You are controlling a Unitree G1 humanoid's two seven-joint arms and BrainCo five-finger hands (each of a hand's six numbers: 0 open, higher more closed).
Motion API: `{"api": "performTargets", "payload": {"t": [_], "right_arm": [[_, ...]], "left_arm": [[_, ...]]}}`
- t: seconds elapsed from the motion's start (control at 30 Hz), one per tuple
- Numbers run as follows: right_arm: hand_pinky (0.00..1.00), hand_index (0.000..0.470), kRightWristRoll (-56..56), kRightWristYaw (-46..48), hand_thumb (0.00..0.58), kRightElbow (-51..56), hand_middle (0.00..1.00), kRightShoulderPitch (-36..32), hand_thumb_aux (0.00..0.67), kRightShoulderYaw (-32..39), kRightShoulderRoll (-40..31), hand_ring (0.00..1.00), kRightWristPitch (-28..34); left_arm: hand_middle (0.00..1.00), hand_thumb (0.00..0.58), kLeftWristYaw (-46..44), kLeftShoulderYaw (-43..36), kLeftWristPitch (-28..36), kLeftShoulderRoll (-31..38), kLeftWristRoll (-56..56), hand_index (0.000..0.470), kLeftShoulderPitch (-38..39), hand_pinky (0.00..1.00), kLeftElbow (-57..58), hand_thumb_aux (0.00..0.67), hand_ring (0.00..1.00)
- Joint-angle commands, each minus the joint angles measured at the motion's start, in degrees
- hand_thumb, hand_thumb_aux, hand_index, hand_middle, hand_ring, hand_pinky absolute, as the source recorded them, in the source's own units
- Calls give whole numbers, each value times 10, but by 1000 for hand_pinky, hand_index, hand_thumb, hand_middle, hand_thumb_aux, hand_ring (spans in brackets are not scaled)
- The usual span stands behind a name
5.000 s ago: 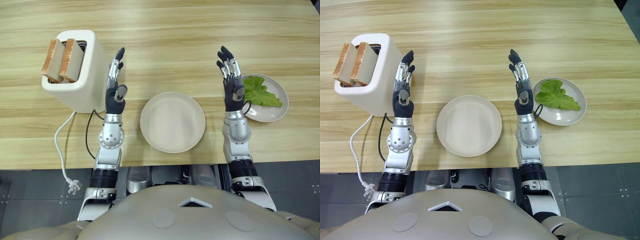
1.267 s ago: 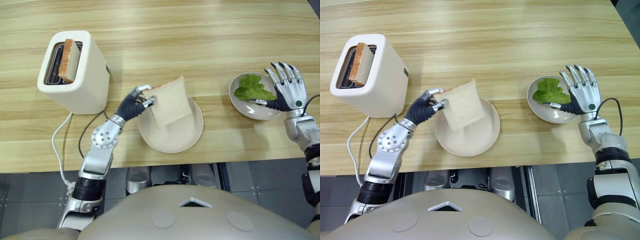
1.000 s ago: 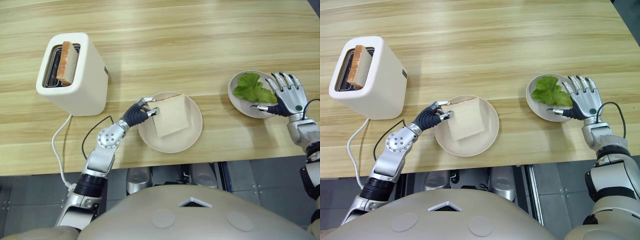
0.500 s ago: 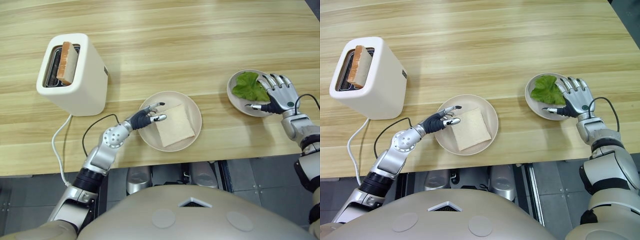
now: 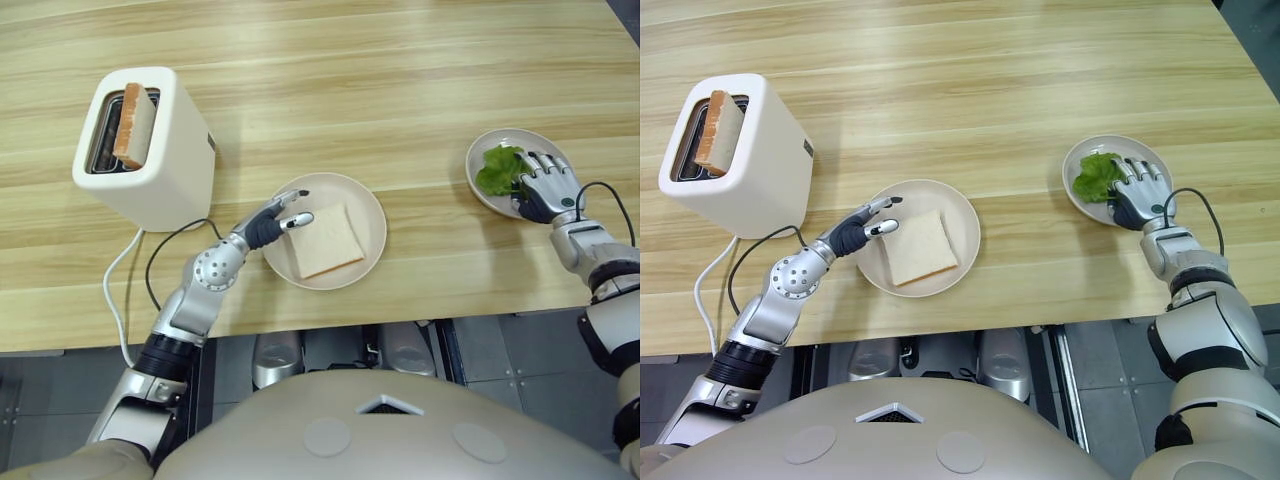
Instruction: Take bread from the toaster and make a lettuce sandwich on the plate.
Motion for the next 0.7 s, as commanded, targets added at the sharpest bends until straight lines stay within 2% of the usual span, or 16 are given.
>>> {"api": "performTargets", "payload": {"t": [0.03, 0.33, 0.37, 0.4, 0.57, 0.7], "right_arm": [[0, 460, 6, 2, 580, 3, 0, -3, 670, 11, 8, 0, -8], [0, 460, 29, -65, 580, -15, 0, -35, 670, -1, 1, 0, -55], [71, 460, 36, -73, 580, -20, 71, -39, 670, -7, 0, 71, -70], [1000, 460, 42, -81, 580, -26, 1000, -42, 670, -11, -1, 1000, -85], [1000, 460, 60, -114, 580, -87, 1000, -56, 670, -21, -1, 1000, -167], [1000, 460, 44, -123, 580, -196, 1000, -56, 670, -15, 6, 1000, -208]], "left_arm": [[0, 0, -3, 4, 7, -1, -2, 0, 7, 0, -7, 0, 0], [0, 0, -2, -8, 0, -19, 0, 0, 11, 0, 0, 0, 0], [0, 0, -1, -5, -1, -21, -1, 0, 9, 0, -3, 0, 0], [0, 0, 1, -2, -1, -23, -3, 0, 7, 0, -5, 0, 0], [0, 0, 16, 11, -13, -31, -7, 0, -4, 0, -15, 0, 0], [0, 0, 33, 22, -19, -36, -3, 0, -13, 0, -37, 0, 0]]}}
